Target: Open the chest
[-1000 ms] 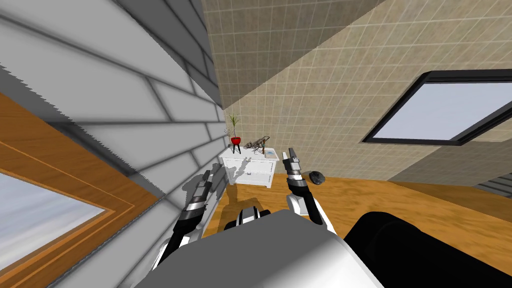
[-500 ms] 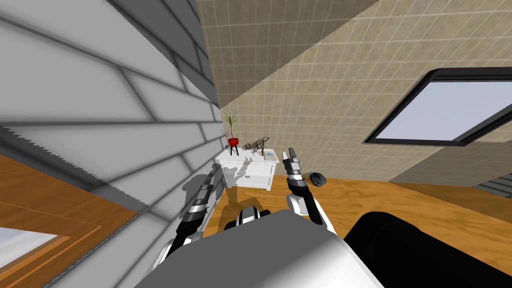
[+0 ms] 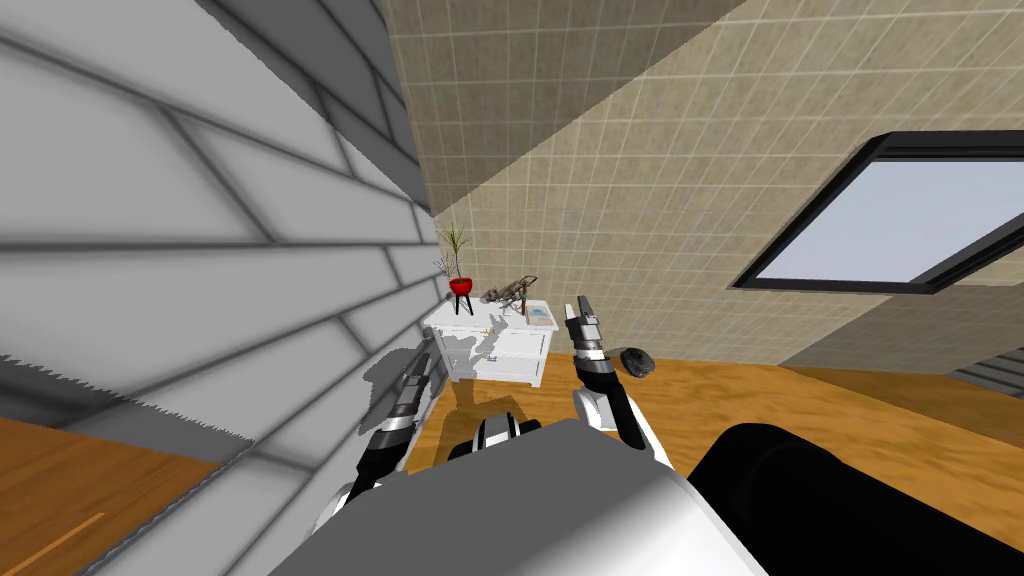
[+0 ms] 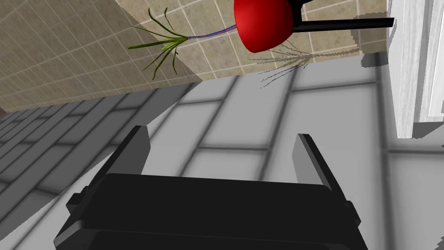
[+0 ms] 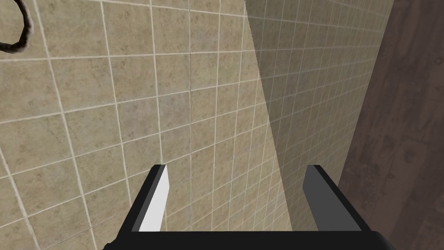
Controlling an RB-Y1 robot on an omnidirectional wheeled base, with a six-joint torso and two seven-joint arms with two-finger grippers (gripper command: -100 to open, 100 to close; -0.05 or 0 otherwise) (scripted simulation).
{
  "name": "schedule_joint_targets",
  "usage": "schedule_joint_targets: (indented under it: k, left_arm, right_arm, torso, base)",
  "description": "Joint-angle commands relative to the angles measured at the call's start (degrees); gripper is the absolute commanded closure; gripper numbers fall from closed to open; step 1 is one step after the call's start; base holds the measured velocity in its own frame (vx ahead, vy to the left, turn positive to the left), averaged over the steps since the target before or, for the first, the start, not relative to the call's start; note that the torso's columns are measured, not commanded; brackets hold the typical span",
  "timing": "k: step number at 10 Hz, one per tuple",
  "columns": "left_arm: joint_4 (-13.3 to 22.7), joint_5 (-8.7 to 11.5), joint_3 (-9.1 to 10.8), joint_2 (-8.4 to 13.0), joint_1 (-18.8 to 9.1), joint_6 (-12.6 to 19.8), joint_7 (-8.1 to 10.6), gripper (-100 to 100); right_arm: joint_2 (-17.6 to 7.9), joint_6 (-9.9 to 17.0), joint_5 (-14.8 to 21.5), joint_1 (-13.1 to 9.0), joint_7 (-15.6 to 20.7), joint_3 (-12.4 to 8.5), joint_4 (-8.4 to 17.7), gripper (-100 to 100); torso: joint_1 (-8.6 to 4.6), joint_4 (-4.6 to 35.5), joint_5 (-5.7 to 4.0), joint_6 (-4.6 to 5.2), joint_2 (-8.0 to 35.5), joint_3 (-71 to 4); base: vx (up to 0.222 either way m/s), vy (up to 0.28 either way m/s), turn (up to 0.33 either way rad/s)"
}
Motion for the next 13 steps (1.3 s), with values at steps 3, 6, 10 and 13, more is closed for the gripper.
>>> schedule_joint_targets:
  k: [3,6,10,13]
  left_arm:
    - [7.0,-0.7,-0.05,0.3,-1.4,-4.1,-0.78,-100]
    - [10.1,-1.1,-0.09,0.2,-1.9,-5.7,-1.10,-100]
    - [15.8,-1.7,-0.18,0.0,-3.0,-8.9,-1.74,-100]
    - [20.6,-2.3,-0.25,-0.4,-4.1,-11.9,-2.36,-100]
  right_arm:
    - [0.0,0.0,0.0,0.0,0.0,0.0,0.0,0]
    - [0.0,0.0,0.0,0.0,0.0,0.0,0.0,0]
    - [0.0,0.0,0.0,0.0,0.0,0.0,0.0,0]
    - [0.0,0.0,0.0,0.0,0.0,0.0,0.0,0]
  torso:
    - [0.02,0.0,-0.01,-0.01,0.0,0.0]
    - [-0.03,0.0,-0.01,0.00,0.0,0.0]
    - [0.02,0.0,0.00,0.00,0.0,0.0]
    - [-0.02,0.0,-0.01,-0.01,0.0,0.0]
  base:
    - [0.083,-0.041,-0.017]
    - [0.075,-0.038,-0.013]
    - [0.086,-0.038,-0.014]
    - [0.082,-0.040,-0.014]
